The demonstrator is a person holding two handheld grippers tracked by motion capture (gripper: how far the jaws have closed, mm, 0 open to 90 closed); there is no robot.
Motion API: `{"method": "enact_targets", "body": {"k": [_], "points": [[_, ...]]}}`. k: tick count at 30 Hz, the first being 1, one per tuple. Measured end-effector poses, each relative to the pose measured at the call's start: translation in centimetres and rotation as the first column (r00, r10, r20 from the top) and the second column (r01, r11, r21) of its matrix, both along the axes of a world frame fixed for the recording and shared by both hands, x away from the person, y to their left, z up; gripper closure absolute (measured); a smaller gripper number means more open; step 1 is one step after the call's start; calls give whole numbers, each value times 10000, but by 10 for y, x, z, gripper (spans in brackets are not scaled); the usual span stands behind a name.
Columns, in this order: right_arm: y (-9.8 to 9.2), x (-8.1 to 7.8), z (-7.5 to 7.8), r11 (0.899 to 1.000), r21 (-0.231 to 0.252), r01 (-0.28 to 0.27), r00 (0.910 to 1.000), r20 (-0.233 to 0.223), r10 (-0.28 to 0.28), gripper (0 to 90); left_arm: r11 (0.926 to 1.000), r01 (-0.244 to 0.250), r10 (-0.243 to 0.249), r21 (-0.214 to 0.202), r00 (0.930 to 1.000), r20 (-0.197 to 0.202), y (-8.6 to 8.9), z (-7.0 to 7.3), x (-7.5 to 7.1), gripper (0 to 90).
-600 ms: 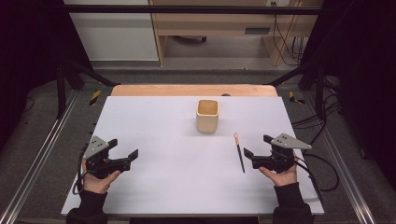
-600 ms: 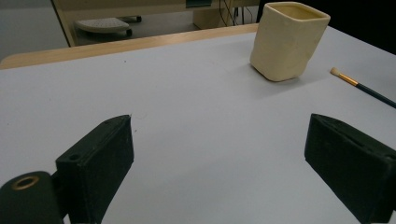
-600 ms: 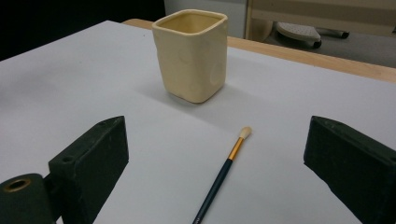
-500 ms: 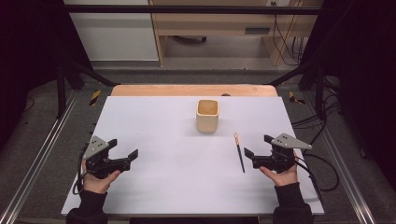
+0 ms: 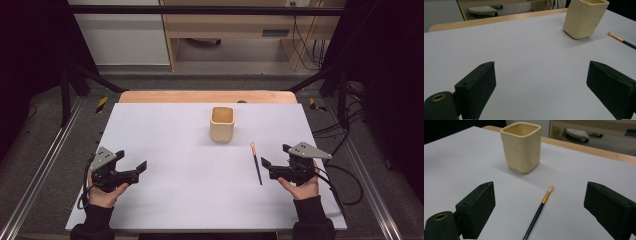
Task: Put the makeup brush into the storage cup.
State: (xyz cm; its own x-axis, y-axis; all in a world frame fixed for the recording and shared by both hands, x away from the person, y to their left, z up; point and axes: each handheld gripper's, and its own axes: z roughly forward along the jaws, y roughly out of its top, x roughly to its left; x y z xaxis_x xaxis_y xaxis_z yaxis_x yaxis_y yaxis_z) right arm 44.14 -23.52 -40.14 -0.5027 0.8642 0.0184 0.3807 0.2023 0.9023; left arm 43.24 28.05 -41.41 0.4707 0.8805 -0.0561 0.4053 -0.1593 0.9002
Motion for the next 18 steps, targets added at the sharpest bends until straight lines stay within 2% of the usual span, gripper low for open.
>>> {"method": "enact_targets", "body": {"k": [5, 10, 18], "points": [[1, -1, 6, 9999, 20, 142, 9998, -138, -141, 125, 9999, 20, -19, 101, 10000, -84, -1, -4, 1, 81], [3, 0, 9, 9997, -232, 98, 9997, -207, -103, 139, 9999, 46, -43, 160, 9998, -198, -3, -7, 2, 81], [10, 6, 9, 9984, -565, -12, 9974, -725, -29, 156, 9996, 33, -25, 265, 9995, -299, -3, -11, 2, 81]]}}
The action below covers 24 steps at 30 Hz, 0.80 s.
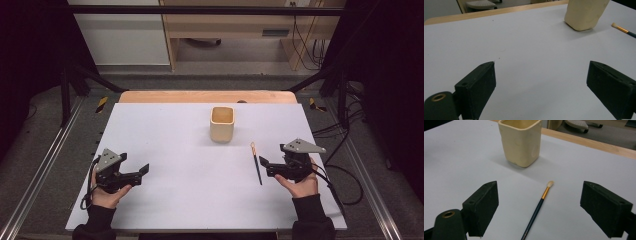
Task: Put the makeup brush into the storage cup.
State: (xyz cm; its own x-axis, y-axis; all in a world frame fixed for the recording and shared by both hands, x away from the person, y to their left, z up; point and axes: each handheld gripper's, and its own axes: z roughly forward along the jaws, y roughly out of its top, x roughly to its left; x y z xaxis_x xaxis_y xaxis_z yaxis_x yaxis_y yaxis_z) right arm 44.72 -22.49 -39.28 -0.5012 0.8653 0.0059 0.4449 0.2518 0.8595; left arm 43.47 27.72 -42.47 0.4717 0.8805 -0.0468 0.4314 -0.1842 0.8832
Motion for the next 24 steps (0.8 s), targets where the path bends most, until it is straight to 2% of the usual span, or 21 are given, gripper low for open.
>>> {"method": "enact_targets", "body": {"k": [8, 11, 24], "points": [[12, 10, -1, 9996, -287, 39, 9983, -577, -55, 184, 9998, 39, -37, 192, 10000, -74, -2, -3, 1, 81], [17, 15, -2, 9980, -632, -7, 9973, -730, -39, 192, 9997, 49, -47, 257, 9999, -111, -3, -4, 2, 81], [31, 35, -8, 9888, -1493, -55, 9867, -1616, -189, 245, 9992, 106, -101, 373, 9999, -134, -5, -6, 2, 82]]}}
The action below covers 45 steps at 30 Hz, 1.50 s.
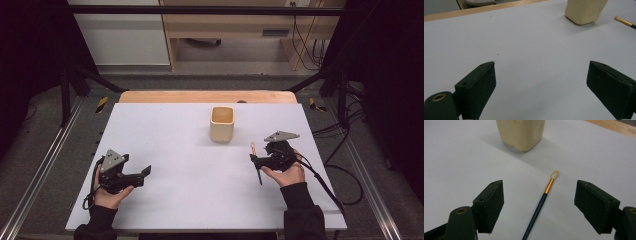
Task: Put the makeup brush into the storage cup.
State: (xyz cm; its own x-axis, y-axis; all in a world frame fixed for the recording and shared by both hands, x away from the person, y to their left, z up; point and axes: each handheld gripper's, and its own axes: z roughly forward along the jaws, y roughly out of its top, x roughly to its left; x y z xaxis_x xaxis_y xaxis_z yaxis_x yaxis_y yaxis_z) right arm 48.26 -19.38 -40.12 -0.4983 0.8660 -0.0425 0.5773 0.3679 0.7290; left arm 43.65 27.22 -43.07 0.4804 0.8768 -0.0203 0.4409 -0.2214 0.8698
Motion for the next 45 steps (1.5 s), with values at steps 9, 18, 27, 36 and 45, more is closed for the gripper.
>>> {"method": "enact_targets", "body": {"k": [9, 18, 27, 36, 45], "points": [[6, 10, -12, 9991, -402, 165, 9985, -512, -185, 286, 10000, 7, -7, 23, 10000, -11, 0, 0, 0, 82], [9, 19, -20, 9975, -630, 329, 9940, -1023, -393, 324, 10000, 20, -20, 72, 10000, -25, 0, -1, 0, 84], [10, 25, -25, 9964, -765, 362, 9891, -1394, -466, 362, 9999, 38, -37, 135, 10000, -59, -1, -1, 0, 87], [13, 32, -33, 9931, -1068, 475, 9815, -1798, -663, 383, 9998, 59, -58, 175, 10000, -81, -1, -2, 0, 89], [14, 38, -41, 9902, -1282, 558, 9695, -2299, -844, 448, 9998, 62, -60, 192, 9999, -95, -1, -2, 0, 91]]}}
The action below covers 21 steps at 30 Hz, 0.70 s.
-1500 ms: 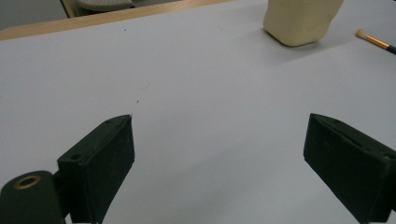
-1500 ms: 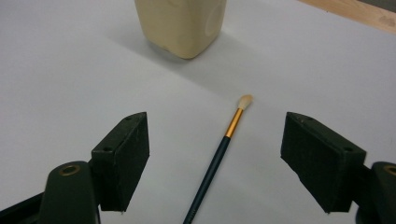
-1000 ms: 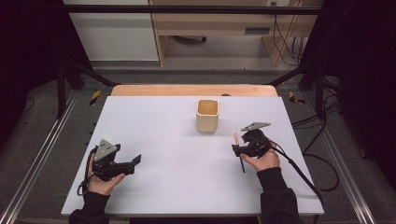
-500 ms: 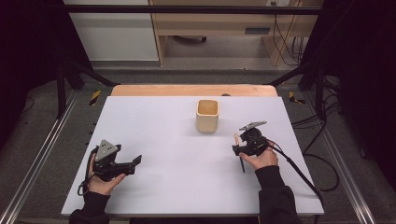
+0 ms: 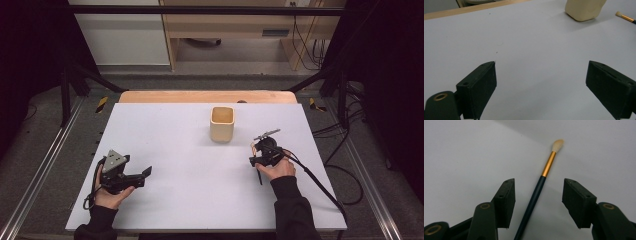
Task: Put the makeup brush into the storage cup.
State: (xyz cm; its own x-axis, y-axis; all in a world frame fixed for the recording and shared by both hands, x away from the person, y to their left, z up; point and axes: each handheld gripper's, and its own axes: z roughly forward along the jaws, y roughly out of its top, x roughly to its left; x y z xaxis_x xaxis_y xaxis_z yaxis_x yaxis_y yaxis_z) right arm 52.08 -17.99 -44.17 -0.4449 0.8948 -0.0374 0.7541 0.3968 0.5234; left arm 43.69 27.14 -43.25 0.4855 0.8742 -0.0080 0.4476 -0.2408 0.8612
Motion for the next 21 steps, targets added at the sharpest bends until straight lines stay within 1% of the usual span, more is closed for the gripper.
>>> {"method": "enact_targets", "body": {"k": [7, 10, 11, 13, 14, 18, 21], "points": [[2, 3, -6, 9997, -220, 56, 9997, -245, -61, 508, 10000, -18, 18, -4, 10000, 15, 0, 0, 0, 93], [2, 4, -8, 9995, -314, 94, 9996, -250, -102, 534, 10000, -10, 10, 30, 10000, 23, 0, 0, 0, 93], [2, 5, -8, 9995, -266, 152, 9994, -310, -160, 546, 10000, -11, 11, 24, 10000, 29, 0, 0, 0, 94], [2, 5, -9, 9995, -289, 124, 9996, -263, -131, 569, 10000, -14, 13, 10, 10000, 19, 0, 0, 0, 96], [3, 5, -8, 9995, -214, 223, 9992, -327, -230, 579, 10000, -5, 5, 12, 10000, -3, 0, 0, 0, 96], [3, 6, -9, 9995, -166, 287, 9989, -366, -293, 626, 10000, 7, -7, 20, 10000, -17, 0, -1, 0, 97], [2, 7, -10, 9996, -148, 254, 9987, -435, -260, 654, 10000, 0, 0, 10, 10000, -12, 0, -1, 0, 98]]}}
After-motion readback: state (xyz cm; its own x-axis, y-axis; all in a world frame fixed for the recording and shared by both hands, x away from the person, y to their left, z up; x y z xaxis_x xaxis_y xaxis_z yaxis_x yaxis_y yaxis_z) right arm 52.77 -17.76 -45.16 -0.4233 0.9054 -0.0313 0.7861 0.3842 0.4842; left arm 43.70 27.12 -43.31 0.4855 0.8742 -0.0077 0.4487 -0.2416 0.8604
